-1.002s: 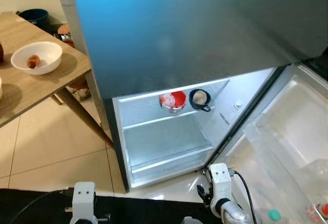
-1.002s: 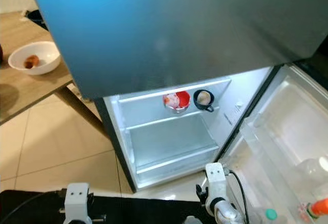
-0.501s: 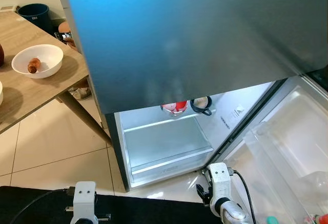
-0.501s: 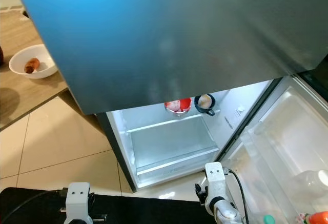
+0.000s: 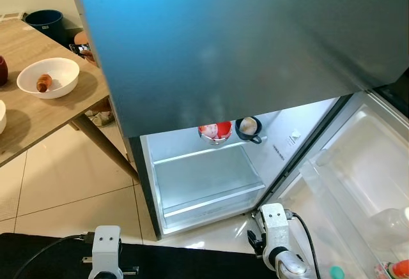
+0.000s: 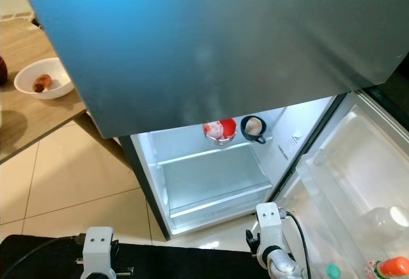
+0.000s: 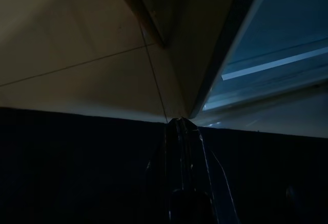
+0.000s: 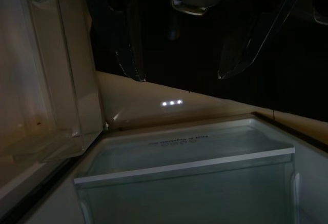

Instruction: Restocking fridge

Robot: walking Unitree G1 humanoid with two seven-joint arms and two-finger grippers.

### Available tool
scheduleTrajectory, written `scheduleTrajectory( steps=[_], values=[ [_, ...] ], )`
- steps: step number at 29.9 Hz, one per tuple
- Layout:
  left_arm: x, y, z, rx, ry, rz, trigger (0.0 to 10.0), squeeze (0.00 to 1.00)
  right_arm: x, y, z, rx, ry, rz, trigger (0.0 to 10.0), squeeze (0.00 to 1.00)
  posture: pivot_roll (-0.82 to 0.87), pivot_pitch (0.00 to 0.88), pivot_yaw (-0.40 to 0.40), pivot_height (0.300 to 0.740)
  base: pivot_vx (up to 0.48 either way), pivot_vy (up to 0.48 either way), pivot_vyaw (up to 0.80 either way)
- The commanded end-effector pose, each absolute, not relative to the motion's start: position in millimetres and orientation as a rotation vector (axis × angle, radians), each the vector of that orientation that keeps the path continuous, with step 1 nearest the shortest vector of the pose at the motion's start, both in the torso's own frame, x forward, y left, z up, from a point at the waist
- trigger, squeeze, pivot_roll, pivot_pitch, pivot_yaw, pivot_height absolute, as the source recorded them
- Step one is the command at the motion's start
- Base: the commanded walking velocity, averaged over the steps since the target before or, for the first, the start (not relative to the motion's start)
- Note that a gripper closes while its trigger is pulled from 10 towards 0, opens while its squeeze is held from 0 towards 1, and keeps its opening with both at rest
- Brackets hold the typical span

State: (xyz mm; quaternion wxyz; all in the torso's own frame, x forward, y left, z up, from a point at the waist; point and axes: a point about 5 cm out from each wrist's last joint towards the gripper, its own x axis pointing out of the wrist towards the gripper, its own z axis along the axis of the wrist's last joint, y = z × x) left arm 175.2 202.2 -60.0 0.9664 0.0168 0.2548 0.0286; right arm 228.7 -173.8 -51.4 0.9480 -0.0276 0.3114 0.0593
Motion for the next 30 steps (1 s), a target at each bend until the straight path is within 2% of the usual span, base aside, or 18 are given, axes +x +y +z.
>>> scheduleTrajectory(
  steps=[1, 4, 26, 30],
  values=[
    [168.7, 203.6, -64.5, 0.049, 0.553, 0.042, 10.0, 0.00, 220.0, -175.5, -57.8, -0.055, 0.675, 0.113, 10.0, 0.00, -0.08, 0.118, -0.034, 0.740, 0.000, 0.000, 0.00],
    [168.3, 203.6, -64.9, 0.045, 0.555, 0.038, 10.0, 0.00, 219.7, -175.7, -58.0, -0.057, 0.677, 0.110, 10.0, 0.00, -0.08, 0.118, -0.033, 0.740, 0.000, 0.000, 0.00],
    [168.0, 204.1, -66.4, 0.044, 0.569, 0.031, 10.0, 0.00, 219.9, -176.1, -58.0, -0.070, 0.678, 0.106, 10.0, 0.00, -0.08, 0.105, -0.029, 0.740, -0.333, 0.000, 0.00],
    [168.5, 204.1, -66.9, 0.053, 0.578, 0.033, 10.0, 0.00, 221.0, -176.4, -57.4, -0.074, 0.678, 0.107, 10.0, 0.00, -0.08, 0.100, -0.031, 0.740, -0.062, 0.000, 0.00]
  ],
)
